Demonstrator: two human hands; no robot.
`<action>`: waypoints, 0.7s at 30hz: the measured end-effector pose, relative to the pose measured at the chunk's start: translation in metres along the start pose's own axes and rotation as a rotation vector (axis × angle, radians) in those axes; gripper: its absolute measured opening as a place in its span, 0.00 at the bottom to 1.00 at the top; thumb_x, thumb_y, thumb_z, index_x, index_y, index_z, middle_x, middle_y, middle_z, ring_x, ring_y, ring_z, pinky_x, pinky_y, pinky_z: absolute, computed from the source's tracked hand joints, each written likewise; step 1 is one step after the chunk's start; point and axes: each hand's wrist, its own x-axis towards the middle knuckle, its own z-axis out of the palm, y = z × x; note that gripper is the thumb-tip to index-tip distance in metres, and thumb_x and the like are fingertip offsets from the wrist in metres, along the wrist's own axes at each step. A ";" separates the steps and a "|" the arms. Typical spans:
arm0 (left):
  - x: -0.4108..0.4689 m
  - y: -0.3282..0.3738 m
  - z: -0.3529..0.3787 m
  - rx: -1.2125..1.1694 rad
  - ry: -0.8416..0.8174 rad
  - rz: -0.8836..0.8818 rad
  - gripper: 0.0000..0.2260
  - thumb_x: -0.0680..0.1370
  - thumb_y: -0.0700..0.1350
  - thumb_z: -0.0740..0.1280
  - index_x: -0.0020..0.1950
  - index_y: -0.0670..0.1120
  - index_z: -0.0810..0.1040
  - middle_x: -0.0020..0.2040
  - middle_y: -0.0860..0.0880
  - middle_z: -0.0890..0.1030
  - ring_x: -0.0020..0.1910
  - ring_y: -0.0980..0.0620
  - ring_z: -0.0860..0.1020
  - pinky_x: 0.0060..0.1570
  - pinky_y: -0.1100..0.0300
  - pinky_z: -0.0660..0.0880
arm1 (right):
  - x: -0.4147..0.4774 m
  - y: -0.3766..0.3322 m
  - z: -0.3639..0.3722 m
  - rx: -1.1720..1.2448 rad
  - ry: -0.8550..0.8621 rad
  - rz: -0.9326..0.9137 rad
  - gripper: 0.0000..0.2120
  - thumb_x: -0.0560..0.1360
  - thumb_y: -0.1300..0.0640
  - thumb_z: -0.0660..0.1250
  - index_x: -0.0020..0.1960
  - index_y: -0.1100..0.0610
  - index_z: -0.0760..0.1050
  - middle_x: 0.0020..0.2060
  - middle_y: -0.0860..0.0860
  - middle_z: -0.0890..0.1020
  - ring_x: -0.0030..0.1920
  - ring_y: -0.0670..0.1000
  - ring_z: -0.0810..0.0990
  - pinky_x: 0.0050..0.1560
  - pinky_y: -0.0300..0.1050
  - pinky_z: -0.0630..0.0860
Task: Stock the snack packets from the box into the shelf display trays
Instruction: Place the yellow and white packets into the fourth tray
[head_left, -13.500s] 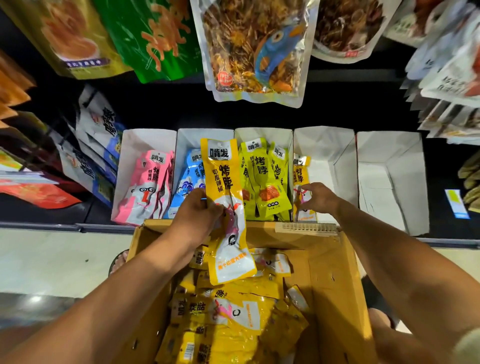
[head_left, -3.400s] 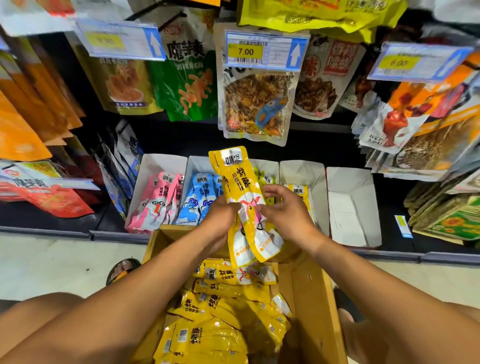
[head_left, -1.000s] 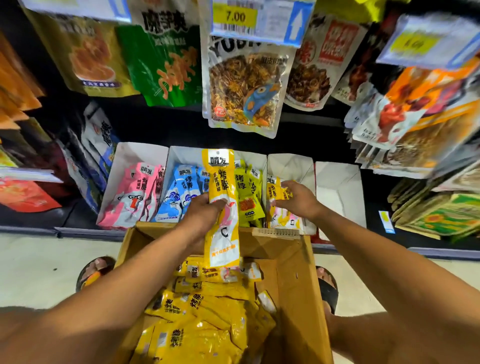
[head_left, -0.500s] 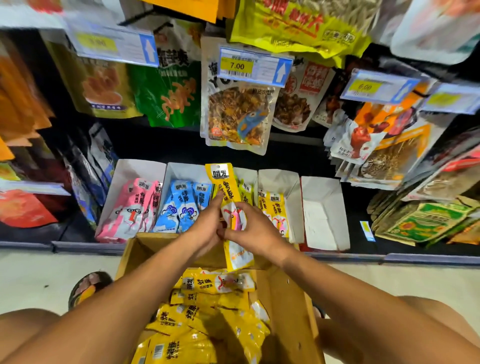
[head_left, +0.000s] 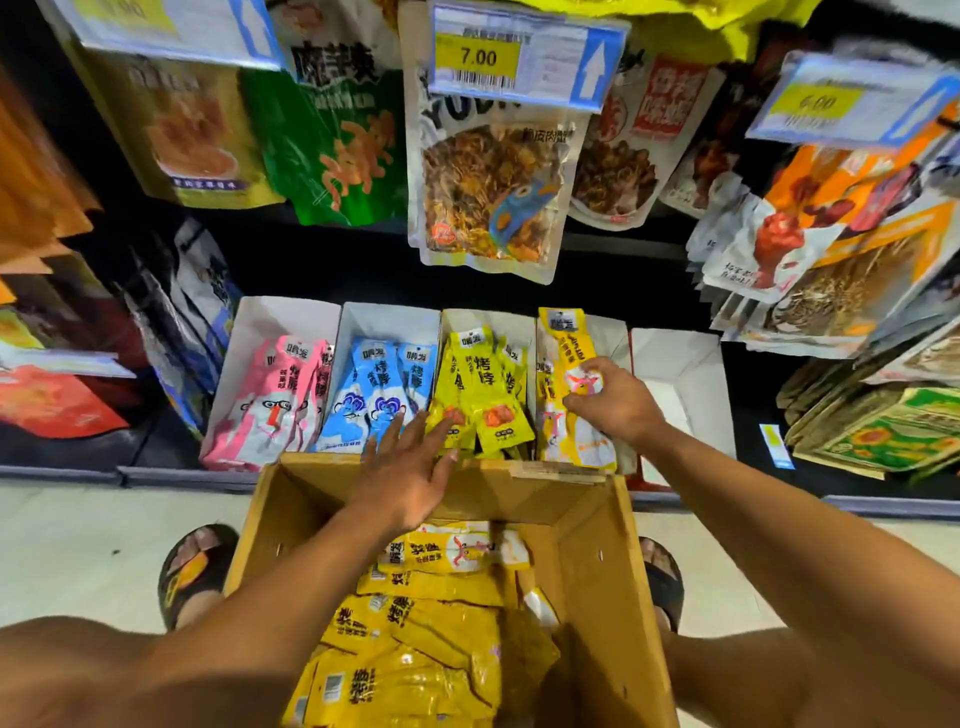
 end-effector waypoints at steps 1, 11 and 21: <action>0.000 -0.003 0.005 0.054 -0.041 -0.008 0.27 0.83 0.66 0.43 0.82 0.65 0.42 0.84 0.54 0.42 0.83 0.46 0.40 0.80 0.39 0.41 | 0.012 0.013 0.000 -0.021 -0.003 0.029 0.28 0.71 0.44 0.73 0.68 0.48 0.71 0.50 0.52 0.83 0.42 0.53 0.83 0.46 0.49 0.80; 0.002 -0.020 0.035 0.333 -0.259 -0.042 0.33 0.79 0.72 0.39 0.76 0.63 0.24 0.78 0.54 0.24 0.77 0.45 0.24 0.76 0.39 0.29 | 0.081 0.101 0.064 -0.134 -0.084 0.143 0.34 0.70 0.39 0.71 0.71 0.53 0.70 0.56 0.61 0.82 0.55 0.62 0.81 0.56 0.54 0.79; 0.002 -0.019 0.038 0.315 -0.231 -0.039 0.33 0.79 0.73 0.39 0.73 0.64 0.21 0.70 0.57 0.17 0.75 0.45 0.21 0.73 0.41 0.23 | 0.100 0.121 0.102 -0.214 -0.085 0.142 0.30 0.74 0.43 0.71 0.70 0.55 0.71 0.60 0.62 0.80 0.60 0.64 0.77 0.57 0.54 0.77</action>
